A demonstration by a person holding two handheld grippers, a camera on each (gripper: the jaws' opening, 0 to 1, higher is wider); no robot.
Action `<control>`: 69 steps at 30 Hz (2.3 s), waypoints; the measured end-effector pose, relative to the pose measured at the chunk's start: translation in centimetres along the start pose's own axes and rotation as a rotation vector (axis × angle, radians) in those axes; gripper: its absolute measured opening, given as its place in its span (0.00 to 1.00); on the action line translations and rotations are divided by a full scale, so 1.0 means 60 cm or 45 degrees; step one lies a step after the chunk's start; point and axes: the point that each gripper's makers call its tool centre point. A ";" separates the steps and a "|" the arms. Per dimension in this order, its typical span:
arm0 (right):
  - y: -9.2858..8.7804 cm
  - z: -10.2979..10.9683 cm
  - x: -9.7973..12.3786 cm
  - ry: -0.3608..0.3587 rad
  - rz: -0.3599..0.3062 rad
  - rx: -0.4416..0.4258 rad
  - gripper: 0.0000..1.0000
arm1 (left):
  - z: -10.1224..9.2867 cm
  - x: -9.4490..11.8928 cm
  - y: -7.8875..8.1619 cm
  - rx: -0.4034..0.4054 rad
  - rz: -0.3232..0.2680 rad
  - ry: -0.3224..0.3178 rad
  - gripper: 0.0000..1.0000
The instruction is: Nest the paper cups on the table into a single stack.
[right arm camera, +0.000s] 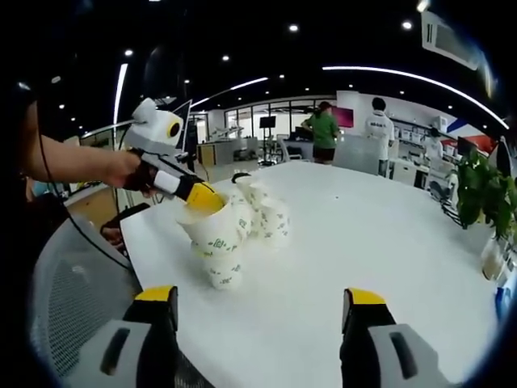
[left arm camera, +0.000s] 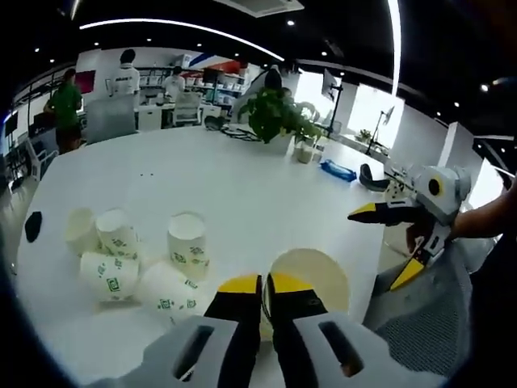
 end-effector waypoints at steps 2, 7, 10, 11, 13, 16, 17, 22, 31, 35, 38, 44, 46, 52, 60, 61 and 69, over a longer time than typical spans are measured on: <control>-0.002 0.000 -0.001 0.005 0.004 0.002 0.83 | 0.001 -0.001 -0.004 -0.008 -0.004 0.008 0.02; -0.003 0.001 -0.001 0.010 0.010 0.005 0.83 | -0.002 -0.005 -0.016 -0.030 0.018 0.014 0.04; -0.004 0.001 -0.001 0.012 0.011 0.003 0.83 | 0.000 -0.008 -0.026 -0.034 0.031 0.019 0.04; -0.004 0.001 -0.002 0.012 0.010 0.004 0.82 | 0.001 -0.008 -0.027 -0.033 0.033 0.020 0.04; -0.006 -0.001 -0.002 0.012 0.012 0.002 0.82 | 0.002 -0.007 -0.028 -0.028 0.030 0.021 0.03; -0.005 0.001 -0.002 0.012 0.013 0.005 0.82 | 0.002 -0.009 -0.029 -0.026 0.029 0.020 0.03; -0.005 0.001 -0.002 0.012 0.015 0.005 0.82 | 0.002 -0.009 -0.029 -0.028 0.029 0.018 0.04; -0.004 0.004 -0.001 0.015 0.015 0.006 0.82 | 0.002 -0.005 -0.022 -0.029 0.009 0.012 0.06; -0.005 0.003 -0.002 0.014 0.019 0.005 0.82 | 0.017 0.016 0.010 -0.080 -0.068 0.030 0.17; -0.004 0.005 -0.001 0.016 0.018 0.003 0.82 | 0.038 0.021 0.010 -0.138 -0.055 0.068 0.22; -0.005 0.004 -0.001 0.016 0.017 0.000 0.82 | 0.059 0.023 0.003 -0.210 -0.024 0.092 0.26; -0.005 0.006 -0.002 0.025 0.015 -0.003 0.82 | 0.084 0.021 -0.004 -0.369 0.025 0.120 0.39; -0.006 0.005 -0.002 0.025 0.020 -0.003 0.82 | 0.092 0.016 -0.007 -0.404 0.041 0.124 0.42; -0.007 0.008 -0.003 0.031 0.027 0.000 0.82 | 0.110 0.002 -0.029 -0.559 0.138 0.109 0.54; -0.008 0.006 -0.003 0.027 0.028 -0.002 0.82 | 0.132 -0.010 -0.047 -0.600 0.199 0.101 0.60; -0.007 0.006 -0.003 0.027 0.027 -0.003 0.82 | 0.135 -0.011 -0.049 -0.602 0.202 0.101 0.60; -0.009 0.006 -0.004 0.026 0.034 0.000 0.81 | 0.146 -0.019 -0.059 -0.623 0.264 0.090 0.61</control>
Point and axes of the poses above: the point that each gripper's makers call its tool centre point, and the gripper's own axes: x roughly backward along the fingers, z roughly to its left, y roughly out of its top, and after that the axes turned 3 degrees about -x, right-handed
